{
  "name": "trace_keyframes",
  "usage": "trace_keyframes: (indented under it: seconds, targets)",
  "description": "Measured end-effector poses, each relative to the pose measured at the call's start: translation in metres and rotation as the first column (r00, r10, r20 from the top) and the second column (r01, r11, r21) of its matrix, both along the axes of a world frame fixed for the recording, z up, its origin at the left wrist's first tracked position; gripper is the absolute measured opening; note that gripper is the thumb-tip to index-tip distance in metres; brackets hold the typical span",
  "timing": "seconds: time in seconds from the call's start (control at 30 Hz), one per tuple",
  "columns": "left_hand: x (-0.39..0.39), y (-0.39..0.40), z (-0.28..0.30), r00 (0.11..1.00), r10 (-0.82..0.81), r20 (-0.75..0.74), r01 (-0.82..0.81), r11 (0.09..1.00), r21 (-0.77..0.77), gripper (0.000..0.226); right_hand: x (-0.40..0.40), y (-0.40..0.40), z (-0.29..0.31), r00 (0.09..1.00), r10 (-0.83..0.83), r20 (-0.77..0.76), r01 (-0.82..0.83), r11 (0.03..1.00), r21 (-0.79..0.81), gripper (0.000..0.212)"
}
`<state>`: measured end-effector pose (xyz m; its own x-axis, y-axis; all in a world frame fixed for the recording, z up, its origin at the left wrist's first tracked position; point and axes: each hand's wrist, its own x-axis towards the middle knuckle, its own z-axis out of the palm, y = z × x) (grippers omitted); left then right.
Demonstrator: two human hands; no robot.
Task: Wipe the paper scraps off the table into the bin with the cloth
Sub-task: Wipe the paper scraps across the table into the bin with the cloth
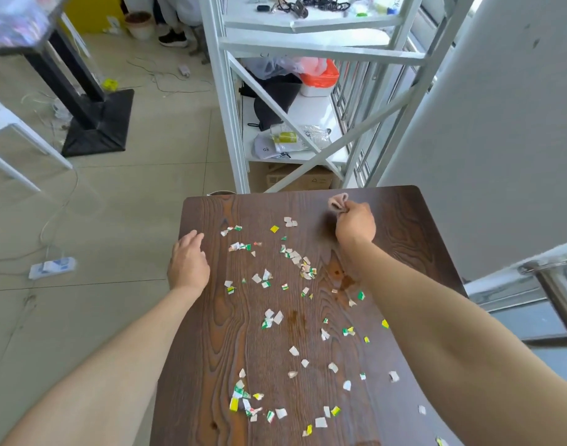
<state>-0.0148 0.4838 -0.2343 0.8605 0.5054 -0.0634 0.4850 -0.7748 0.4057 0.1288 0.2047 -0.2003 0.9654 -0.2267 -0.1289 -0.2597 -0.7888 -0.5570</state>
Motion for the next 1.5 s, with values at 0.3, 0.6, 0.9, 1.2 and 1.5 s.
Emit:
trace_keyframes:
  seconds: [0.3, 0.6, 0.9, 1.2, 1.5]
  targets:
    - [-0.008, 0.006, -0.013, 0.995, -0.091, 0.034, 0.093, 0.995, -0.035, 0.046, -0.017, 0.045, -0.025, 0.977, 0.211, -0.015, -0.211, 0.970, -0.119, 0.039]
    - [-0.010, 0.007, -0.009, 0.994, -0.102, 0.032, 0.104, 0.992, -0.068, 0.046, -0.094, 0.069, -0.024, 0.636, 0.770, 0.054, -0.761, 0.637, -0.124, 0.028]
    - [-0.022, 0.005, -0.009, 0.991, -0.101, 0.090, 0.111, 0.987, -0.118, 0.046, -0.030, 0.078, 0.002, 0.954, 0.290, 0.082, -0.290, 0.957, -0.012, 0.026]
    - [-0.027, 0.012, -0.019, 0.984, -0.146, 0.102, 0.159, 0.978, -0.138, 0.048, -0.055, 0.130, -0.026, 0.822, 0.570, 0.020, -0.564, 0.817, -0.117, 0.038]
    - [-0.028, 0.012, -0.012, 0.982, -0.177, 0.067, 0.185, 0.973, -0.141, 0.050, -0.113, 0.093, -0.010, 0.510, 0.858, 0.049, -0.857, 0.513, -0.046, 0.024]
